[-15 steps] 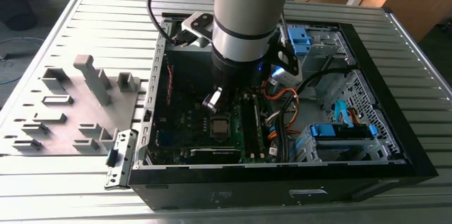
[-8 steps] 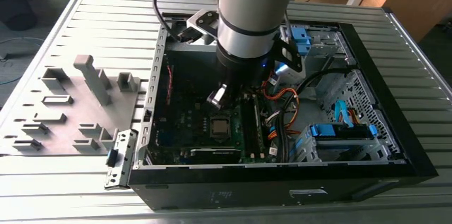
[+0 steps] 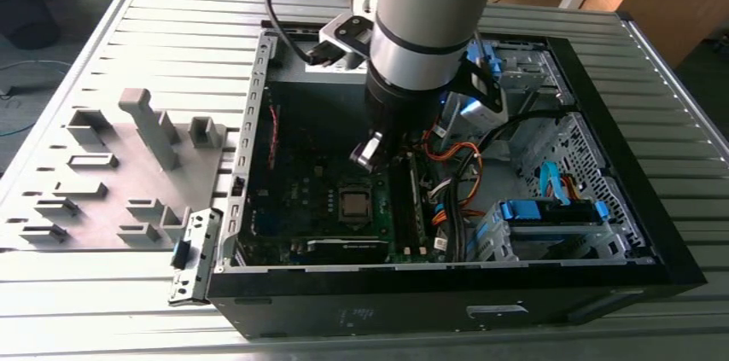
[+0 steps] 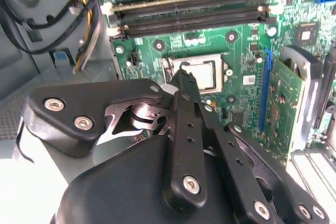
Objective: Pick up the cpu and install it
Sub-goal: 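Install the first cpu locking lever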
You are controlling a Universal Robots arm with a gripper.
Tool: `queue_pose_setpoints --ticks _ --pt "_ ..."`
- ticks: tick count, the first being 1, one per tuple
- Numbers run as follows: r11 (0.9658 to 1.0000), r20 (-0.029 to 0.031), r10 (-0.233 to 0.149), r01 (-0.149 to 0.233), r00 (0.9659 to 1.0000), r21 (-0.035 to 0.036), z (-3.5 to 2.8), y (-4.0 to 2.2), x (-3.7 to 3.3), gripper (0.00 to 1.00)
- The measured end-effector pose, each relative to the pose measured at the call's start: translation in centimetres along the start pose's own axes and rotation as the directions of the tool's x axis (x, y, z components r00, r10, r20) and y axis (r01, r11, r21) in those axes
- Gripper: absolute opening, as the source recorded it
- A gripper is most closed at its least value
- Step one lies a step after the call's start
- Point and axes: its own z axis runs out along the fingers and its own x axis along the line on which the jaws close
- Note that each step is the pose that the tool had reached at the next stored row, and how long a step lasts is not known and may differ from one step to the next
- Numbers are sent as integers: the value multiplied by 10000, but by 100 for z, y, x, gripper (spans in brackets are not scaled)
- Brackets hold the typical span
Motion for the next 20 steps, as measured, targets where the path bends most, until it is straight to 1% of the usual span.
queue_pose_setpoints --ticks 2,4,7,9,13,15,18,20 --pt "10000 -2 -1 1 10000 2 2 -16 -29 11" --pt "10000 -15 2 -2 10000 12 10 -10 -56 11" --pt "10000 -40 1 0 10000 31 50 18 -92 11" --pt "10000 -52 0 0 10000 42 88 30 -108 11" --pt "10000 -87 0 1 10000 69 159 34 -114 11" --pt "10000 -121 1 0 9999 89 185 33 -113 11" --pt "9999 -176 3 -1 9998 122 207 31 -111 11" --pt "9999 -180 3 -1 9998 125 207 31 -111 11"
